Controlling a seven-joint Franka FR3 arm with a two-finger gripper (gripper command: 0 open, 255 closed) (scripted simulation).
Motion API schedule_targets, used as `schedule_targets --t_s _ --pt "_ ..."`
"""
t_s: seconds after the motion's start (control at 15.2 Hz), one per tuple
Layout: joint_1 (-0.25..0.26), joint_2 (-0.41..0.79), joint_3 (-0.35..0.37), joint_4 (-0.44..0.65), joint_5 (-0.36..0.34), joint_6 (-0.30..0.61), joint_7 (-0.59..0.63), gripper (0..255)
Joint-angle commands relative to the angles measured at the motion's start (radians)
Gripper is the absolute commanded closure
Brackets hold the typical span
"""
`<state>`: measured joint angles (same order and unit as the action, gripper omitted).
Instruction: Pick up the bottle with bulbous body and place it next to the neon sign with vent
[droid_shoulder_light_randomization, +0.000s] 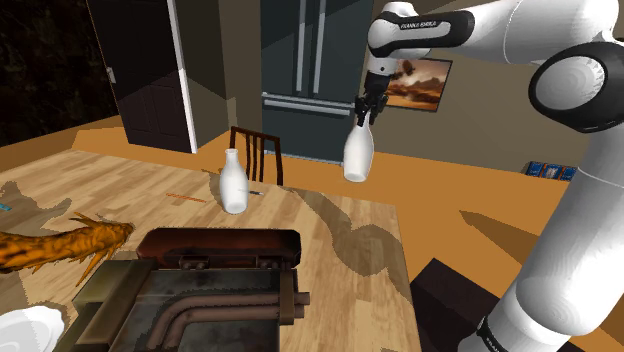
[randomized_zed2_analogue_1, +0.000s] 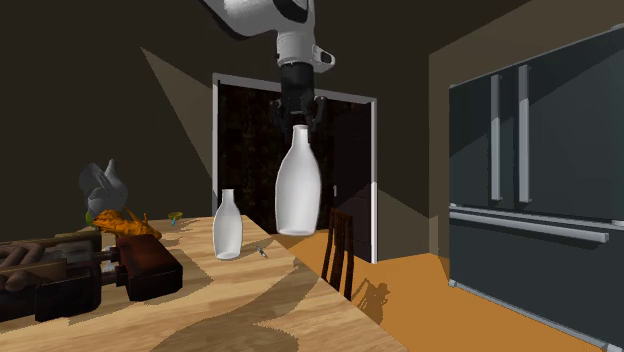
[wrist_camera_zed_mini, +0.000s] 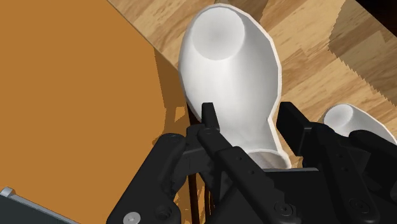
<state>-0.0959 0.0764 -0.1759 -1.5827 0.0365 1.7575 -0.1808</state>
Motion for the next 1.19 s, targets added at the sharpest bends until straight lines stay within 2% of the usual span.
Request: schedule_targets --t_s 0.0,0.59,1.12 --pt "0.0 0.004 0.0 0.033 0.001 -0.029 0.001 255" --pt "-0.005 0.043 -0.003 0.206 0.008 -0.164 -0.001 255" --pt "-0.015 0.106 -0.006 0.405 0.021 -0.301 -0.004 255"
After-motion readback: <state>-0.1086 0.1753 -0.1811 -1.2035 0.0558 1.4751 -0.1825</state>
